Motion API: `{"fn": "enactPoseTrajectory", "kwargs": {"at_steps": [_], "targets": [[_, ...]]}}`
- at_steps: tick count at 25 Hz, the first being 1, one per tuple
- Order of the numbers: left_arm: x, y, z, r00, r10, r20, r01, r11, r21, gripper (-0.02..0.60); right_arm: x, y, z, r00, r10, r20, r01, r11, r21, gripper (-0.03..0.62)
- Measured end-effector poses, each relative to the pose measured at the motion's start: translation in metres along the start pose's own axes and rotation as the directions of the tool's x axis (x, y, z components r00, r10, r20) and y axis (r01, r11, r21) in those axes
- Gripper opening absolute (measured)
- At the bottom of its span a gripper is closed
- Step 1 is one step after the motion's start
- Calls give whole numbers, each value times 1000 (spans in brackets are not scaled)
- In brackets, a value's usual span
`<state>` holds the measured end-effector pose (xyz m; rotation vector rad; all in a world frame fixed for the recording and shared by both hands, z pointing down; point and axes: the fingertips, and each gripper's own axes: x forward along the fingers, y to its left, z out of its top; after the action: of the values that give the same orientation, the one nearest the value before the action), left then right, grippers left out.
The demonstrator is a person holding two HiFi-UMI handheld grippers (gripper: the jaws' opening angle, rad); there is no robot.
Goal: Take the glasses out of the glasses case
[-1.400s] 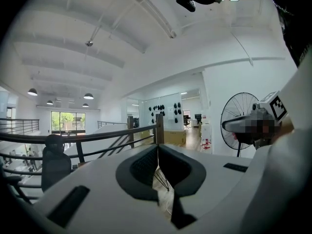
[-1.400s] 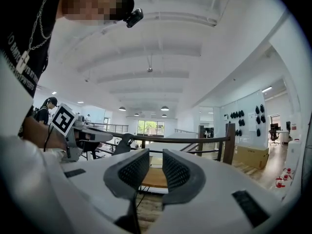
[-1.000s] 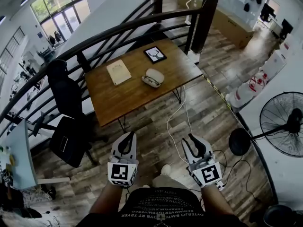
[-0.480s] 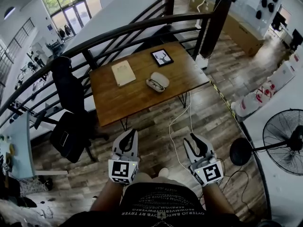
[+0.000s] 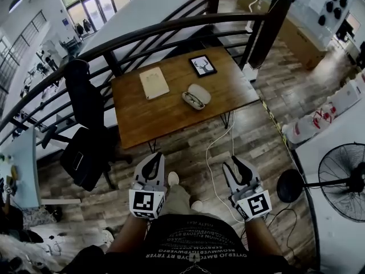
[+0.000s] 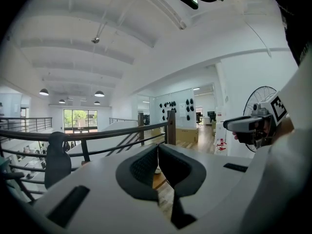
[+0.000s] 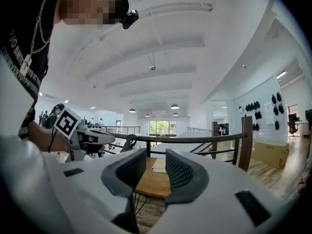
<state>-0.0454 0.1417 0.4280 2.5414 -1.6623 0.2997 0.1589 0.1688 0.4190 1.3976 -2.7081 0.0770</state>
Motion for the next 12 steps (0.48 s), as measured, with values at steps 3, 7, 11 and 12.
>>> {"fn": "enactPoseTrajectory", "kwargs": {"at_steps": [3,7,11,12], "targets": [[17,9,1,1000,-19,-6,19,1000,2,29,18,-6,0,1000,-7,-3,7,1000,1,115],[38,20,10,999,-46,6,46,999,17,29,42,-9,-2,1000,-15,-6,15,1000,10,117],[55,37,2,998,-52,-22,52,999,16,29,64,-12,-6,1000,-12,-26,12,1000,14,117],[59,42,-1,998,-51,-29,52,999,14,29,69,-12,-5,1000,-13,-28,13,1000,16,117]]}}
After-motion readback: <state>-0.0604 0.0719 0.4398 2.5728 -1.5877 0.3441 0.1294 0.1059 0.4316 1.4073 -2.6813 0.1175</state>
